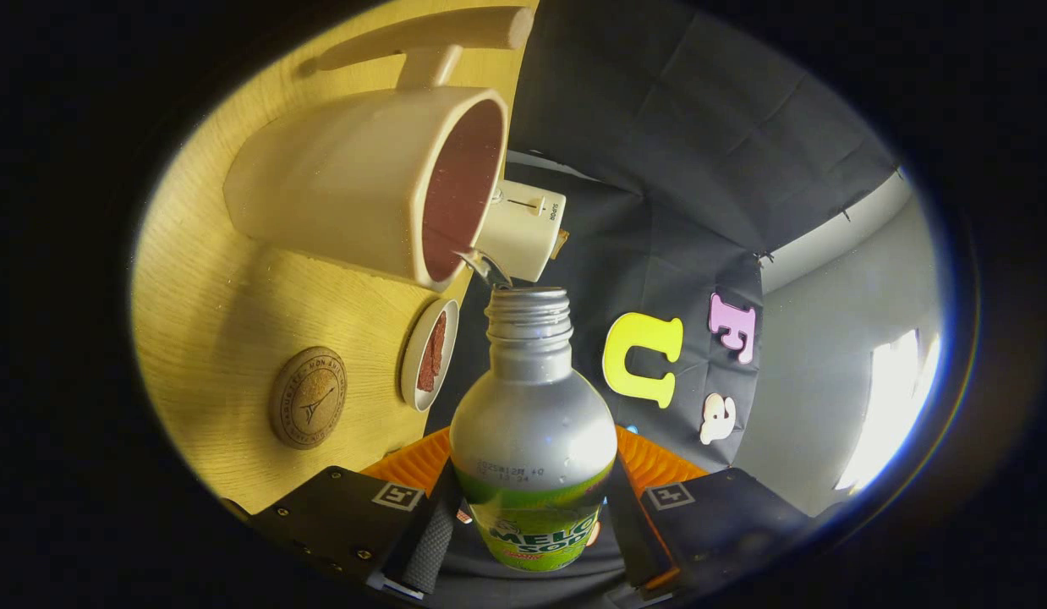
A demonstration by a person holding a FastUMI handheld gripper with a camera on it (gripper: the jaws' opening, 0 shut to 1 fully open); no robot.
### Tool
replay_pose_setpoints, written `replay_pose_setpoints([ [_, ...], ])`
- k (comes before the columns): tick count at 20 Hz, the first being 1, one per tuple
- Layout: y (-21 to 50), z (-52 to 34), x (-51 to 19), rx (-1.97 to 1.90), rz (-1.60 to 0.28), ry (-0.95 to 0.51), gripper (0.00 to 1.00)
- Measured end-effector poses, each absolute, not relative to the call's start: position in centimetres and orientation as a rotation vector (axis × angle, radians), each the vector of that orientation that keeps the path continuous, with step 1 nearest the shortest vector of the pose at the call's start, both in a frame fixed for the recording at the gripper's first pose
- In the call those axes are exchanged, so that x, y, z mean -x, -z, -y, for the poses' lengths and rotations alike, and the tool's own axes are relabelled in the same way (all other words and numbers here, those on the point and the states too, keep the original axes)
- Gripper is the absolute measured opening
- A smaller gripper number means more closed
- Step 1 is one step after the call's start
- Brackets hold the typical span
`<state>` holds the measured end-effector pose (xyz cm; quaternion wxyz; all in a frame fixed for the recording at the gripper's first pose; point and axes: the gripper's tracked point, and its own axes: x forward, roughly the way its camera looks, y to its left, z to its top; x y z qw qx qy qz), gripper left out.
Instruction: Take the bottle from table, then pour the juice into the cup, finally place the bottle on the coaster
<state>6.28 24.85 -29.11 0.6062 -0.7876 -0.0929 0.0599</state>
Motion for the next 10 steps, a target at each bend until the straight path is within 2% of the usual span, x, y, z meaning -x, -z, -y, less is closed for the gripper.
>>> replay_pose_setpoints([
  [10, 28.89, -25.13, -5.90, 1.873, 0.238, -0.134, 0.80],
])
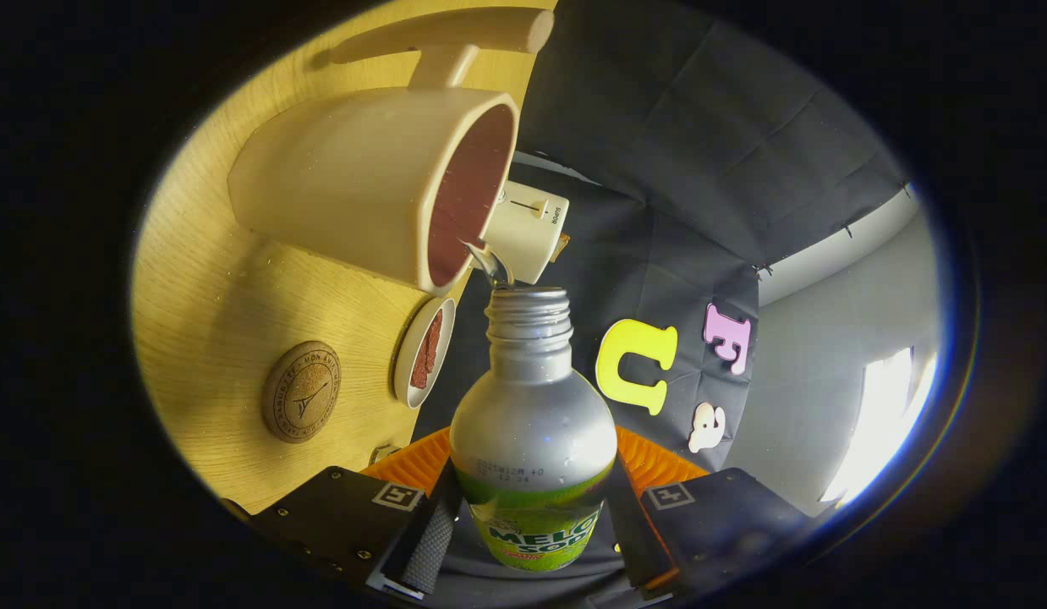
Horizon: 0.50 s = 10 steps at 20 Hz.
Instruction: Take the bottle from table, then pour the juice into the cup, finally place the bottle on the coaster
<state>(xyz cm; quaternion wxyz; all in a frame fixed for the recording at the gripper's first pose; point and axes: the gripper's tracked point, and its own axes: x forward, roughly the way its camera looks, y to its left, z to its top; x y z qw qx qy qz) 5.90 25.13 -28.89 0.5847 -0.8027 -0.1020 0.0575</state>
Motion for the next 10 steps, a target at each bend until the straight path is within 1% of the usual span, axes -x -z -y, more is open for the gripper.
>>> replay_pose_setpoints([
  [10, 29.00, -25.17, -5.72, 1.917, 0.248, -0.133, 0.80],
])
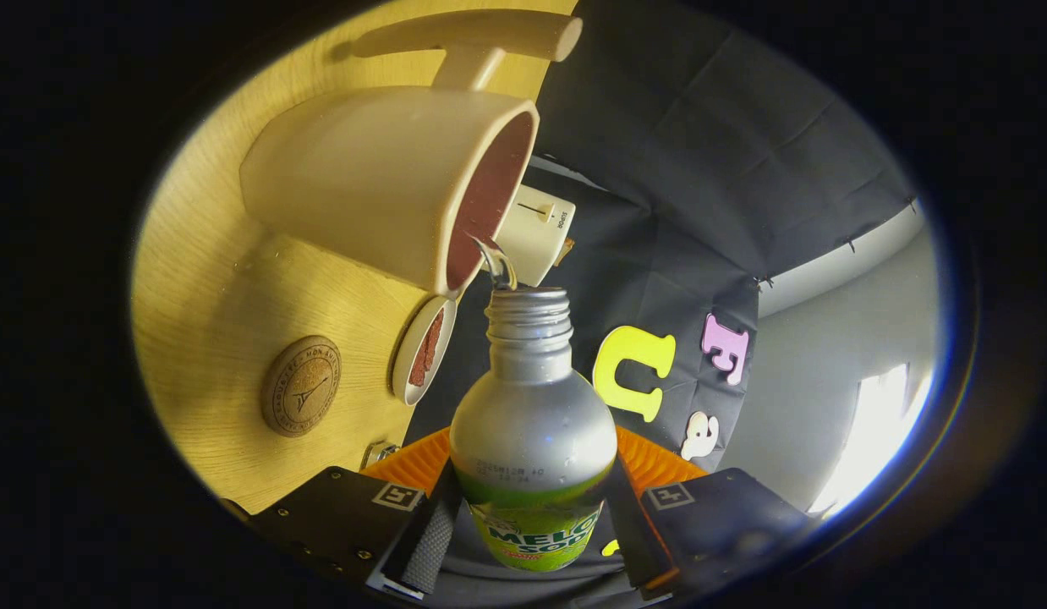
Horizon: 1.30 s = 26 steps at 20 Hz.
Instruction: Take the bottle from table, then pour the juice into the cup, finally place the bottle on the coaster
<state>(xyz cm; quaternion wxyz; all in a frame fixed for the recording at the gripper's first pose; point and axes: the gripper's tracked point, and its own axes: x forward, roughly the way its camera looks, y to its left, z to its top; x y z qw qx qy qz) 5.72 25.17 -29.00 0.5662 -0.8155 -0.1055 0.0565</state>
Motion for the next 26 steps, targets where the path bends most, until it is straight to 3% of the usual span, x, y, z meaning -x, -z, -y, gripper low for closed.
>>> replay_pose_setpoints([
  [26, 26.5, -25.7, -5.5, 2.097, 0.329, -0.103, 0.80],
])
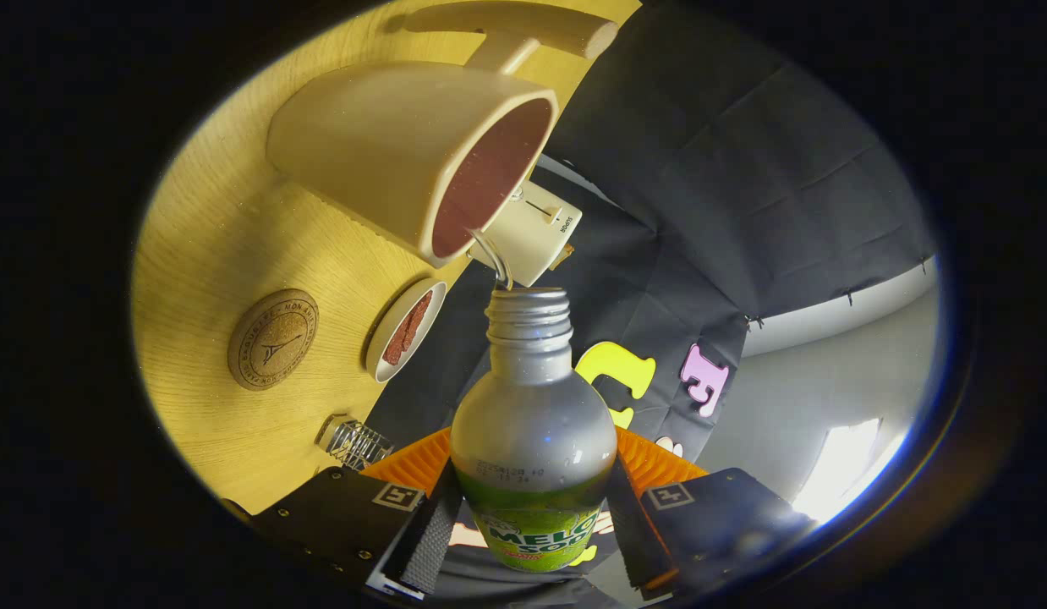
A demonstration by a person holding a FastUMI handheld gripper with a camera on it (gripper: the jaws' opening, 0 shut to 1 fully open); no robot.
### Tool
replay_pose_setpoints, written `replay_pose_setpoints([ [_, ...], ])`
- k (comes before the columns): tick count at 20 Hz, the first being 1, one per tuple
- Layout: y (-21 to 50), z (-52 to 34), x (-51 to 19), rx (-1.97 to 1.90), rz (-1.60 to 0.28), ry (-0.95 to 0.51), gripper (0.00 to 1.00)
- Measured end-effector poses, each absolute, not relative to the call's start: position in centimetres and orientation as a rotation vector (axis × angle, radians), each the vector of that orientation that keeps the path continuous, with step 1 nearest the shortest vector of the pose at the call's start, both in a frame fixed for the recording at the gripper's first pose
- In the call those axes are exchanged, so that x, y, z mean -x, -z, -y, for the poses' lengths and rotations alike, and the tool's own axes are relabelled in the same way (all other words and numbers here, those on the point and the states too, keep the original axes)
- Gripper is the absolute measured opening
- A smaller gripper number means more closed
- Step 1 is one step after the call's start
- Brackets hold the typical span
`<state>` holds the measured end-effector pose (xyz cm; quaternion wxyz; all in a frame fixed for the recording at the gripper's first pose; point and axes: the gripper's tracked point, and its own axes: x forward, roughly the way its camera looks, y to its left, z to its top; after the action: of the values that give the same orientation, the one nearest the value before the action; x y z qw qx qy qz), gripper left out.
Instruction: Take the bottle from table, then pour the juice into the cup, finally place the bottle on the coaster
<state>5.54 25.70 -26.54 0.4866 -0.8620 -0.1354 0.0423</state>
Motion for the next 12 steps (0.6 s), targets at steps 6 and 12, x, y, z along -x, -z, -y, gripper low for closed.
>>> replay_pose_setpoints([
  [6, 26.5, -26.5, -5.4, 2.119, 0.348, -0.108, 0.80],
  [12, 26.9, -27.2, -5.6, 2.166, 0.355, -0.118, 0.80],
])
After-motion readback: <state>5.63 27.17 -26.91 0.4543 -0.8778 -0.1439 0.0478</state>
